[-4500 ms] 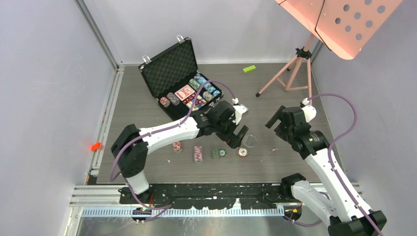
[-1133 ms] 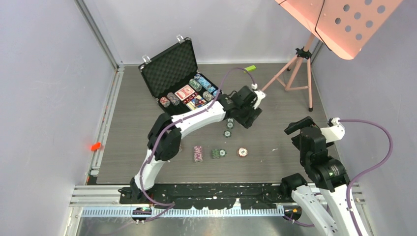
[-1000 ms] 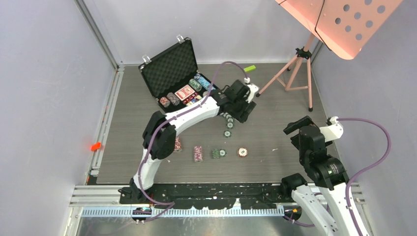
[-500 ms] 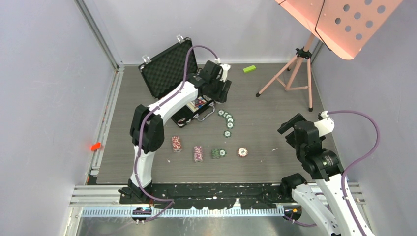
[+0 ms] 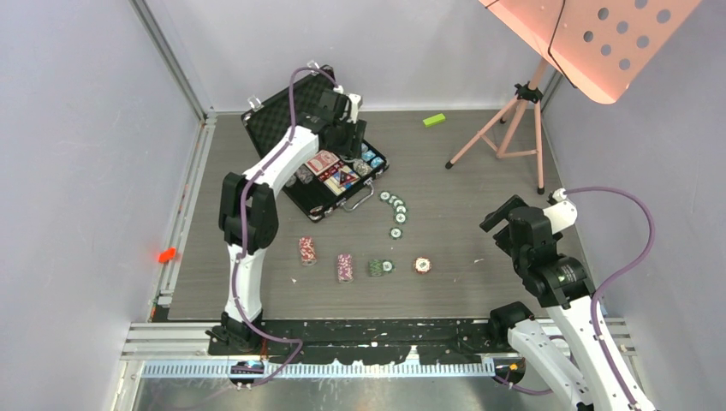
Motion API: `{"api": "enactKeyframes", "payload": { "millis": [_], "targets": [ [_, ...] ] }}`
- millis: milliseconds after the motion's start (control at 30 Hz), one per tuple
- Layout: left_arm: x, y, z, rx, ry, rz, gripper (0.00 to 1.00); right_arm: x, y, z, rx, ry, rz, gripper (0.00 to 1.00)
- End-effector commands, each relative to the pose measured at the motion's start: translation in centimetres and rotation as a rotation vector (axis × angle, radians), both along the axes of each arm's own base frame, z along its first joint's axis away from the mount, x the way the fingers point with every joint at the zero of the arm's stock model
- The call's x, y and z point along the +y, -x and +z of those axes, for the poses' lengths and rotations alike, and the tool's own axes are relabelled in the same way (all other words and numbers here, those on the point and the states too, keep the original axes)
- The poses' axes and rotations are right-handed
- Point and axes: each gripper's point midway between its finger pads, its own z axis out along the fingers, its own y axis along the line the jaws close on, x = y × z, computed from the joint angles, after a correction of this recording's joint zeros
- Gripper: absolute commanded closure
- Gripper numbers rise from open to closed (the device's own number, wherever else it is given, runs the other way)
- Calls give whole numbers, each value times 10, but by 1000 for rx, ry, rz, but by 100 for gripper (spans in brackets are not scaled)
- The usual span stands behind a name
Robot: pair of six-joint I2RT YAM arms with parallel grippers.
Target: Pack up texas hold em set
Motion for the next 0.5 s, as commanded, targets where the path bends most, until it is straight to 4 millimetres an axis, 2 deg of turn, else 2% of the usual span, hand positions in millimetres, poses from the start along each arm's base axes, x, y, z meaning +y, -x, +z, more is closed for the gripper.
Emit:
{"api": "enactKeyframes", "payload": {
  "millis": [0,233,467],
  "targets": [
    [23,-19,4,-22,-15,37,66,0,-7,13,-51,-10,-4,11],
    [60,-38,-17,-1,-58,129,66,2,-6,7,-36,-14,-1,11],
    [83,-47,-38,34,-66,178,66,2,-6,6,-32,-17,-4,11]
  ]
}}
